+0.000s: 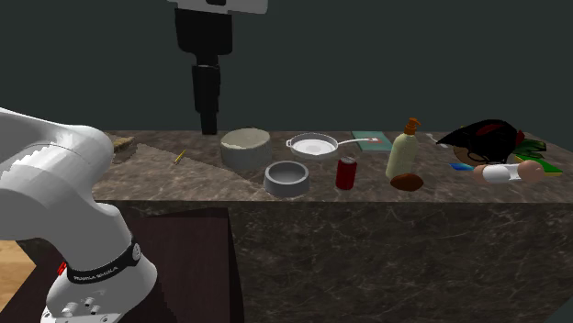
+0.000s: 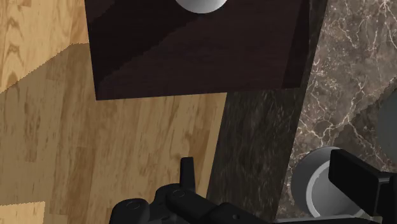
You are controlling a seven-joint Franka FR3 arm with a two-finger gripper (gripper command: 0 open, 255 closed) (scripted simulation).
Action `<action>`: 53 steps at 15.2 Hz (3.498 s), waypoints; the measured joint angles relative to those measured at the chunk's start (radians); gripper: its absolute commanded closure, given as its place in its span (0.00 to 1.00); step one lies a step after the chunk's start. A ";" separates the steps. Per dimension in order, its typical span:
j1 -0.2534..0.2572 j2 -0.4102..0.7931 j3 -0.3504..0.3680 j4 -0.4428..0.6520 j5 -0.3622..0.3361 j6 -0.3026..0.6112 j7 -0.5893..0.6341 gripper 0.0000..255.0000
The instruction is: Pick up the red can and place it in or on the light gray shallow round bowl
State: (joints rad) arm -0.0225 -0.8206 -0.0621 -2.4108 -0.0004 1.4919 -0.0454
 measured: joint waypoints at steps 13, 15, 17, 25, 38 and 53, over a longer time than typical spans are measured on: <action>0.048 0.328 0.104 0.040 0.066 0.316 0.111 0.00; 0.055 0.398 0.121 0.062 0.071 0.369 0.130 0.00; 0.061 0.471 0.138 0.099 0.073 0.410 0.152 0.00; 0.083 0.762 0.189 0.266 0.048 0.554 0.236 0.00; 0.149 1.260 0.206 0.737 -0.048 0.604 0.358 0.00; 0.187 1.478 0.195 0.917 -0.081 0.648 0.392 0.00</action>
State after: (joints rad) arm 0.1649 0.6578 0.1324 -1.4936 -0.0811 2.1396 0.3467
